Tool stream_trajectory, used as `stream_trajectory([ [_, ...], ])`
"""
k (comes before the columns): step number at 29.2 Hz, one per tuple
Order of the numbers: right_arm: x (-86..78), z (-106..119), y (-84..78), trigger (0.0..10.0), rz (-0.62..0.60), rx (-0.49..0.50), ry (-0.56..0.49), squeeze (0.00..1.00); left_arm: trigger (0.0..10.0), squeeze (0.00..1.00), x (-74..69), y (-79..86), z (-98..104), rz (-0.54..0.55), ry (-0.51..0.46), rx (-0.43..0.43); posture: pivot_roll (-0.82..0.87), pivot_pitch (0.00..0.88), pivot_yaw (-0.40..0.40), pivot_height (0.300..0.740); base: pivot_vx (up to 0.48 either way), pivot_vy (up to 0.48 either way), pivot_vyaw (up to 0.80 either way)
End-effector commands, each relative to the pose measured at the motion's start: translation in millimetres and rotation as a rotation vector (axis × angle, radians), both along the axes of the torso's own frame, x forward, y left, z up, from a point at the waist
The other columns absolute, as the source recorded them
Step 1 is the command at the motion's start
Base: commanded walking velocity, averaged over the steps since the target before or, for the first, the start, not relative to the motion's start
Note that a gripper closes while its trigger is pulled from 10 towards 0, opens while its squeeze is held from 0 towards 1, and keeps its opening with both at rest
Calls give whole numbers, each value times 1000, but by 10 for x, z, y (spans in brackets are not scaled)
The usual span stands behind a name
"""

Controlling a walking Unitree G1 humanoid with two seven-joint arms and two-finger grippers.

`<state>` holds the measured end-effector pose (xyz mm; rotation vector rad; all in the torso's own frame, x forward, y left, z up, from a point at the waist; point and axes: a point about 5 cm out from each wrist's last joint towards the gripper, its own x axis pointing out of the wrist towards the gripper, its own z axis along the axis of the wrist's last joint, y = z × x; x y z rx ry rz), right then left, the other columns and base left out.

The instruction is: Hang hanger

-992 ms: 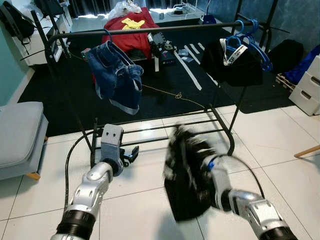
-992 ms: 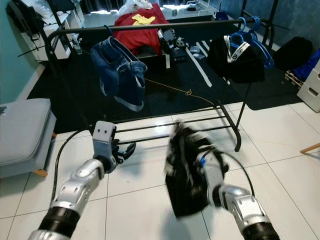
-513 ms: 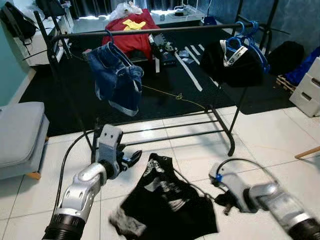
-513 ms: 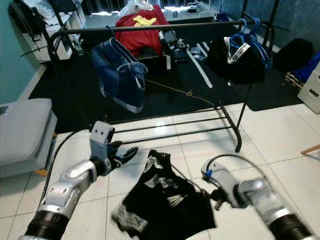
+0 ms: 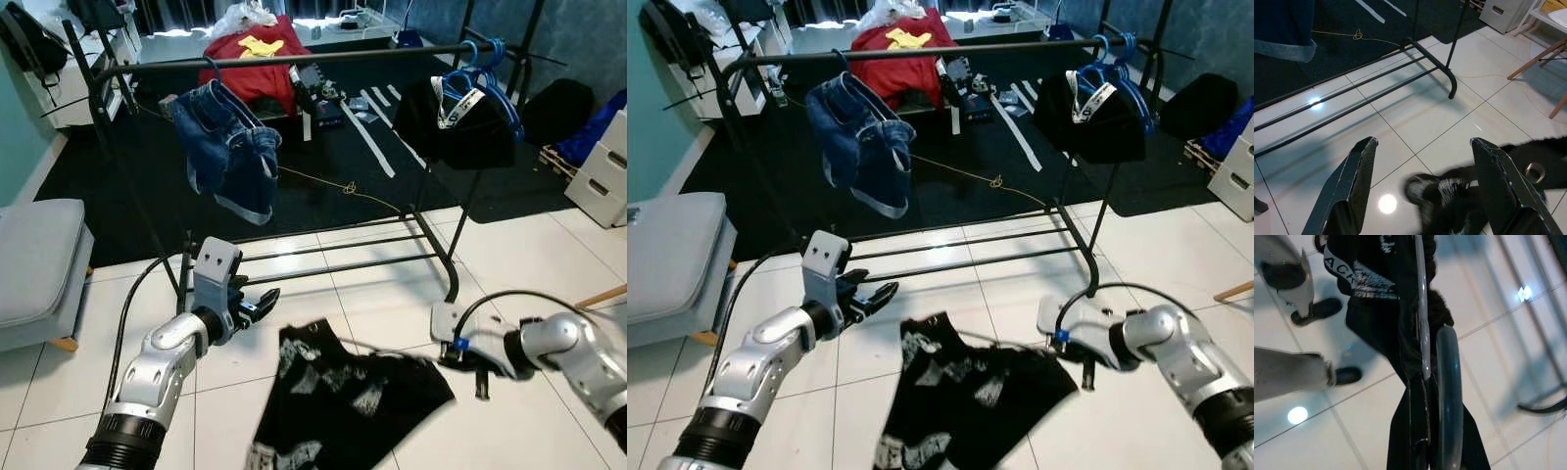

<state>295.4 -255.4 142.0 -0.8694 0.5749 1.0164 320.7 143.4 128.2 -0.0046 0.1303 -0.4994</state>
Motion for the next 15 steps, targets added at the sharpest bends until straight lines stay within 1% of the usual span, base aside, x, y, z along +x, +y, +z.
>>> stream_trajectory([
  [1, 27, 142, 33, 10000, 77, 63, -63, 0, 10000, 0, 7, 59, 75, -13, -21, -2, 12, 116, 56, 740, 0, 0, 0],
  [4, 34, 173, 24, 10000, 97, 68, -76, 0, 10000, 0, 14, 70, 97, -14, -28, -10, 12, 116, 56, 740, 0, 0, 0],
  [6, 77, 240, -61, 10000, 102, 36, -129, 0, 10000, 0, 75, 162, 194, 43, -67, -47, 8, 112, 56, 740, 0, 0, 0],
  [8, 102, 277, -101, 10000, 92, 41, -155, 0, 10000, 0, 104, 207, 234, 72, -81, -70, 8, 106, 57, 740, 0, 0, 0],
  [13, 119, 310, -123, 10000, 91, 49, -177, 0, 10000, 0, 116, 226, 253, 83, -90, -80, 8, 103, 57, 740, 0, 0, 0],
  [14, 129, 324, -122, 10000, 86, 73, -186, 0, 10000, 0, 113, 220, 249, 83, -89, -85, 9, 98, 57, 740, 0, 0, 0],
  [15, 139, 340, -113, 10000, 72, 117, -190, 0, 10000, 0, 106, 208, 236, 87, -81, -105, 11, 93, 58, 740, 0, 0, 0],
])
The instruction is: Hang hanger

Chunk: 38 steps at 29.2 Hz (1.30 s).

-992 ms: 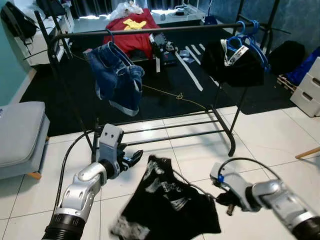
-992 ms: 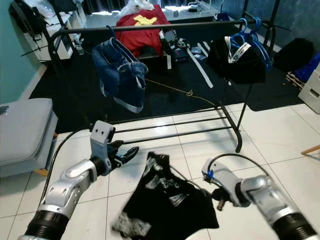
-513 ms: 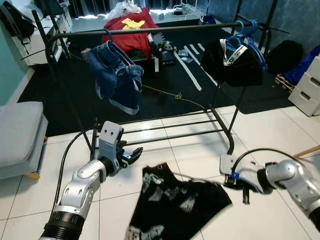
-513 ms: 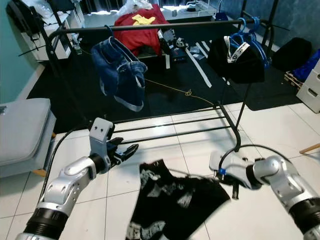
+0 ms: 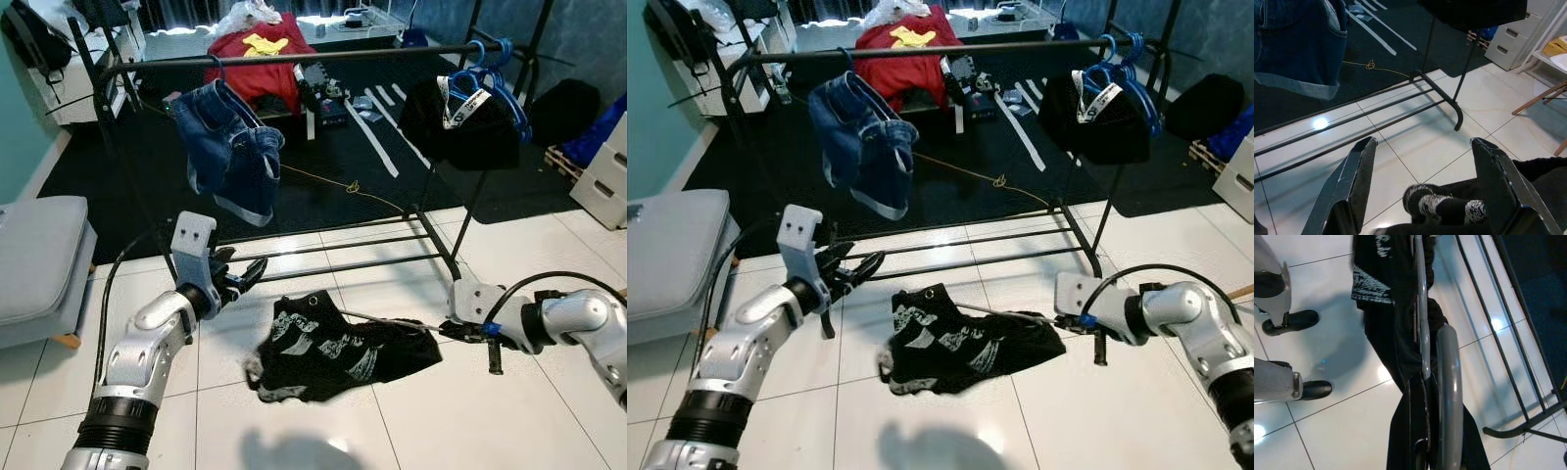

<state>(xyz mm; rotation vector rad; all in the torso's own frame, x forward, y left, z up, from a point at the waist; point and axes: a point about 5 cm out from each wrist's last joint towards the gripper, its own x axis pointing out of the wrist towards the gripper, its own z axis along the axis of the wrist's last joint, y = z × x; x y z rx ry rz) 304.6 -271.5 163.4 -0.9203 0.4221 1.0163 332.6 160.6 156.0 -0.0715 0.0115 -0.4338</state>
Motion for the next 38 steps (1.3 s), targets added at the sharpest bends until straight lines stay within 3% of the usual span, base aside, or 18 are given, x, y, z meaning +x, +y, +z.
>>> stream_trajectory([
  [1, 46, 127, 49, 10000, 13, 83, -59, 0, 10000, 0, -13, 37, -42, 15, 17, -17, 11, 93, 58, 740, 0, 0, 0],
  [2, 62, 139, 57, 10000, -11, 163, -63, 0, 10000, 0, -28, 21, -59, 29, 20, -68, 10, 90, 60, 740, 0, 0, 0],
  [4, 81, 125, 41, 10000, -43, 200, -74, 0, 10000, 0, -38, 40, -48, 96, 8, -178, 10, 87, 61, 740, 0, 0, 0],
  [10, 100, 108, 28, 10000, -48, 225, -87, 0, 10000, 0, -37, 59, -55, 134, 12, -243, 11, 85, 62, 740, 0, 0, 0],
  [13, 100, 140, 73, 10000, -36, 292, -88, 0, 10000, 0, -140, -120, 37, -82, -47, -224, 15, 88, 63, 740, 0, 0, 0],
  [16, 102, 148, 73, 10000, -31, 291, -82, 0, 10000, 0, -176, -190, 145, -174, -112, -245, 14, 90, 61, 740, 0, 0, 0],
  [19, 102, 137, 50, 10000, -27, 265, -57, 0, 10000, 0, -215, -240, 359, -294, -251, -276, 13, 92, 58, 740, 0, 0, 0],
  [22, 105, 121, 31, 10000, -20, 238, -39, 0, 10000, 0, -235, -254, 477, -440, -337, -180, 12, 95, 56, 740, 0, 0, 0],
  [23, 109, 127, 34, 10000, -16, 235, -41, 0, 10000, 231, -247, -273, 492, -505, -348, -122, 12, 98, 55, 740, 0, 0, 0],
  [25, 111, 132, 35, 10000, -13, 234, -42, 0, 10000, 231, -260, -285, 501, -556, -353, -78, 12, 98, 55, 740, 0, 0, 0],
  [26, 113, 138, 39, 10000, -7, 230, -44, 0, 10000, 545, -278, -313, 510, -629, -353, -35, 14, 100, 54, 740, 0, 0, 0],
  [27, 115, 144, 40, 10000, -4, 228, -45, 0, 10000, 773, -299, -349, 512, -696, -346, 1, 21, 100, 49, 740, 0, 0, 0],
  [28, 115, 144, 40, 10000, -4, 228, -45, 0, 10000, 773, -299, -349, 512, -696, -346, 1, 21, 100, 49, 740, 0, 0, 0],
  [30, 121, 154, 45, 10000, 0, 228, -45, 0, 10000, 1000, -324, -417, 493, -769, -328, 29, 27, 100, 45, 740, 0, 0, 0],
  [34, 135, 161, 73, 10000, 7, 233, -49, 0, 10000, 1000, -303, -469, 453, -745, -307, 18, 28, 97, 49, 740, 0, 0, 0],
  [38, 157, 180, 140, 10000, 30, 246, -54, 0, 10000, 1000, -233, -531, 312, -632, -280, 85, 26, 99, 45, 740, 0, 0, 0],
])
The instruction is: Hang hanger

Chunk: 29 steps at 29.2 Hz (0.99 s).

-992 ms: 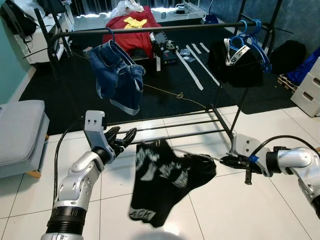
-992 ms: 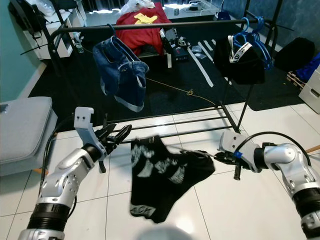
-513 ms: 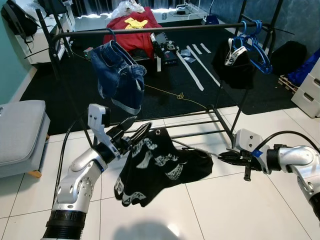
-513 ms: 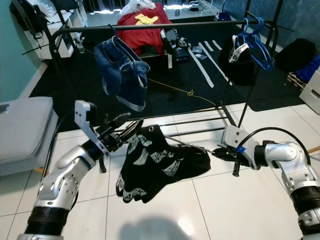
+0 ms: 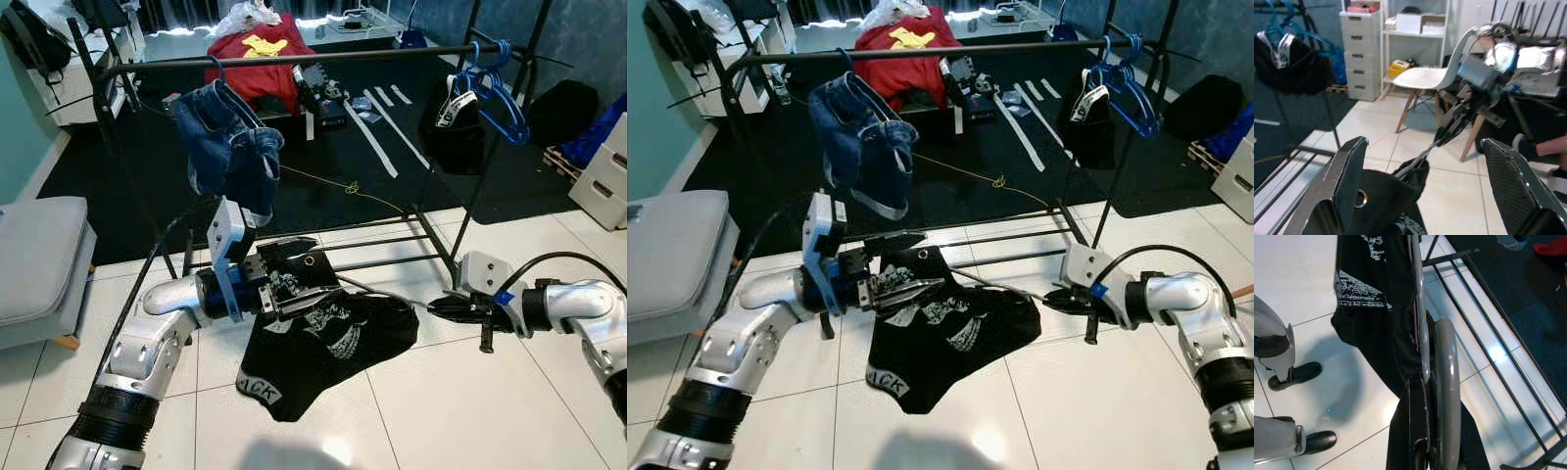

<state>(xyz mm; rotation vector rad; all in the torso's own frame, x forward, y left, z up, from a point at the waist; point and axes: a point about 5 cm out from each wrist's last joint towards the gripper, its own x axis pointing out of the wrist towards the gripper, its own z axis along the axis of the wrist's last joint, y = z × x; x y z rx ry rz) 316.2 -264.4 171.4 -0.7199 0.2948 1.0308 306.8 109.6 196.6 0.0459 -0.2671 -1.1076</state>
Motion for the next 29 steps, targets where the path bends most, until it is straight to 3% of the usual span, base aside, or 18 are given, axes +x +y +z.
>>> stream_trajectory([
  [1, 44, 103, 81, 10000, 36, 20, -50, 0, 10000, 1000, 40, -30, -121, 67, 14, 62, 26, 99, 45, 740, 0, 0, 0],
  [2, 44, 103, 81, 10000, 36, 20, -50, 0, 10000, 1000, 40, -30, -121, 67, 14, 62, 26, 99, 45, 740, 0, 0, 0],
  [3, 42, 103, 100, 10000, 47, 18, -48, 0, 10000, 0, 62, -41, -160, 91, 9, 118, 29, 101, 43, 740, 0, 0, 0],
  [4, 37, 101, 120, 10000, 61, 15, -43, 0, 10000, 0, 77, -51, -191, 104, -7, 175, 29, 101, 42, 740, 0, 0, 0],
  [7, 28, 93, 158, 10000, 82, 12, -31, 0, 10000, 0, 101, -54, -217, 111, -23, 241, 29, 102, 41, 740, 0, 0, 0],
  [11, 10, 63, 180, 10000, 100, -8, -11, 0, 10000, 0, 127, -33, -217, 120, -36, 280, 30, 102, 41, 740, 0, 0, 0],
  [12, -2, 46, 181, 10000, 108, -13, 1, 0, 10000, 0, 148, 9, -263, 123, -64, 379, 32, 103, 40, 740, 0, 0, 0],
  [13, -7, 44, 183, 10000, 111, -15, 4, 0, 10000, 0, 150, 26, -287, 116, -73, 419, 32, 103, 40, 740, 0, 0, 0],
  [20, -14, 64, 191, 10000, 122, -19, 5, 0, 10000, 0, 130, 60, -356, 57, -59, 494, 33, 103, 42, 740, 0, 0, 0],
  [21, -14, 67, 188, 10000, 122, -21, 6, 0, 9294, 0, 121, 65, -364, 41, -49, 499, 33, 104, 43, 740, 0, 0, 0],
  [23, -15, 68, 186, 10000, 122, -22, 6, 0, 9294, 0, 114, 68, -369, 31, -43, 502, 33, 104, 43, 740, 0, 0, 0],
  [24, -18, 71, 183, 10000, 123, -23, 8, 0, 0, 0, 114, 79, -371, 26, -25, 497, 34, 102, 42, 740, 0, 0, 0],
  [29, -23, 77, 182, 10000, 124, -23, 12, 0, 0, 0, 120, 108, -369, 21, -3, 493, 35, 101, 41, 740, 0, 0, 0],
])
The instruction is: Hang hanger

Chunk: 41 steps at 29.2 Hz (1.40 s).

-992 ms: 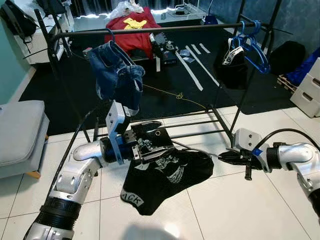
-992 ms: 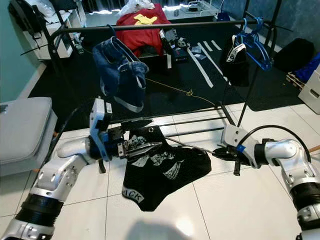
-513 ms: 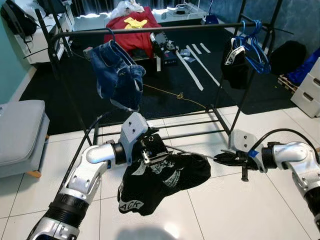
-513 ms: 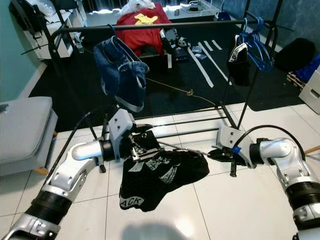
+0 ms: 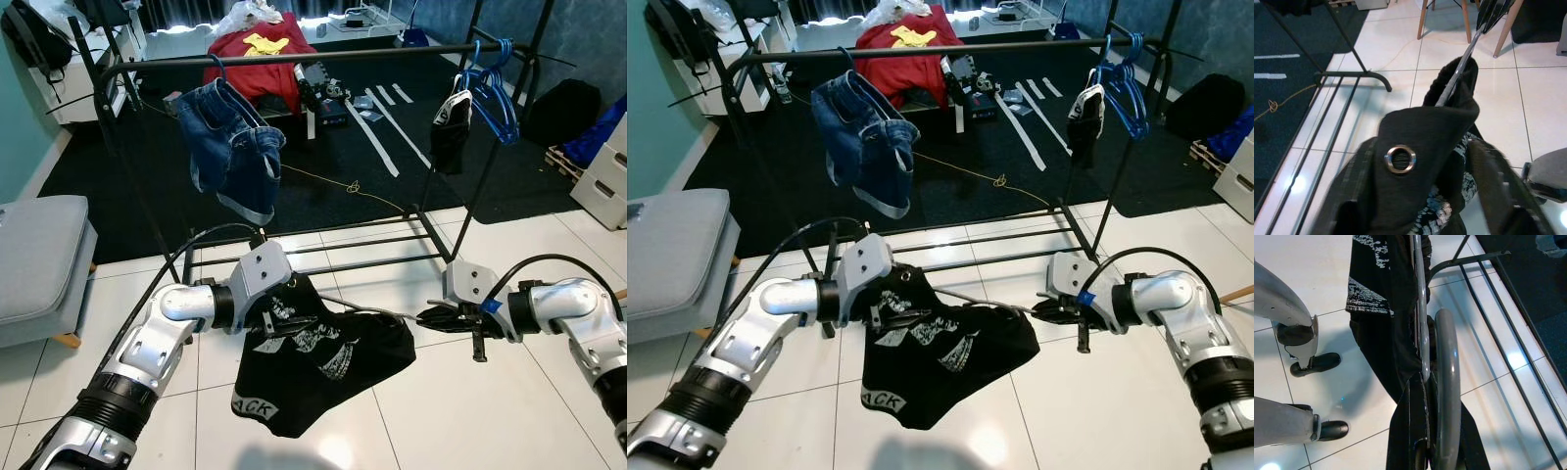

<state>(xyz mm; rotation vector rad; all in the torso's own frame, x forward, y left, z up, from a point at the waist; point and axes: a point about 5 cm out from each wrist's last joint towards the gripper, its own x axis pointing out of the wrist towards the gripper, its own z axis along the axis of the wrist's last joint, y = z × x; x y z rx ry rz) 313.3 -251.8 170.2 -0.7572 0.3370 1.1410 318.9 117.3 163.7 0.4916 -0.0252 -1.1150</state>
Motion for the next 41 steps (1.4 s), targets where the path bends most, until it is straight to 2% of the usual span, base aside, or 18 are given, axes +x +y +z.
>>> stream_trajectory([
  [1, 8, 90, 57, 10000, 27, 29, -41, 0, 0, 0, 3, 40, -36, -9, 31, 14, 35, 101, 41, 740, 0, 0, 0],
  [4, 10, 92, 58, 10000, 25, 33, -36, 0, 0, 0, 12, 56, -18, -10, 37, -9, 35, 100, 41, 740, 0, 0, 0],
  [7, 12, 120, 69, 10000, 16, 88, -15, 0, 0, 0, -2, 69, 0, -26, 67, -38, 35, 99, 41, 740, 0, 0, 0],
  [8, 3, 132, 75, 10000, 23, 114, -8, 251, 0, 0, -13, 71, 5, -32, 75, -53, 35, 99, 41, 740, 0, 0, 0],
  [9, 3, 132, 75, 10000, 23, 114, -8, 251, 0, 0, -13, 71, 5, -32, 75, -53, 35, 99, 41, 740, 0, 0, 0],
  [11, -11, 143, 79, 10000, 33, 140, 2, 580, 0, 0, -28, 72, 12, -33, 84, -83, 33, 97, 44, 740, 0, 0, 0],
  [12, -17, 145, 77, 10000, 34, 151, 6, 941, 0, 0, -35, 75, 13, -27, 87, -101, 30, 96, 46, 740, 0, 0, 0],
  [13, -19, 148, 75, 10000, 33, 160, 8, 1000, 0, 0, -40, 76, 10, -21, 90, -112, 30, 96, 46, 740, 0, 0, 0],
  [22, -46, 180, 50, 10000, 30, 216, 19, 1000, 0, 0, -62, 97, -6, -16, 103, -152, 27, 98, 46, 740, 0, 0, 0],
  [27, -18, 265, 26, 10000, -23, 276, -42, 1000, 0, 0, -55, 131, 15, -16, 103, -169, 24, 98, 48, 740, 0, 0, 0],
  [28, -22, 309, 6, 10000, -40, 320, -39, 0, 0, 0, -50, 146, 30, -15, 98, -177, 24, 98, 48, 740, 0, 0, 0],
  [29, -22, 309, 6, 10000, -40, 320, -39, 0, 0, 0, -50, 146, 30, -15, 98, -177, 24, 98, 48, 740, 0, 0, 0],
  [32, -17, 385, -43, 10000, -78, 410, -47, 0, 0, 0, -43, 177, 57, -13, 91, -189, 24, 98, 48, 740, 0, 0, 0],
  [36, -35, 529, -274, 10000, -162, 579, -93, 0, 0, 0, -13, 255, 93, 16, 73, -199, 26, 97, 42, 740, 0, 0, 0],
  [37, -35, 529, -274, 10000, -162, 579, -93, 0, 0, 0, -13, 255, 93, 16, 73, -199, 26, 97, 42, 740, 0, 0, 0],
  [38, -48, 580, -339, 10000, -180, 634, -116, 0, 0, 0, -7, 277, 97, 24, 73, -201, 26, 99, 43, 740, 0, 0, 0],
  [39, -62, 729, -499, 10000, -250, 860, -142, 0, 0, 0, -3, 319, 94, 35, 74, -201, 25, 99, 43, 740, 0, 0, 0],
  [41, -62, 729, -499, 10000, -250, 860, -142, 0, 0, 0, -3, 319, 94, 35, 74, -201, 25, 99, 43, 740, 0, 0, 0],
])
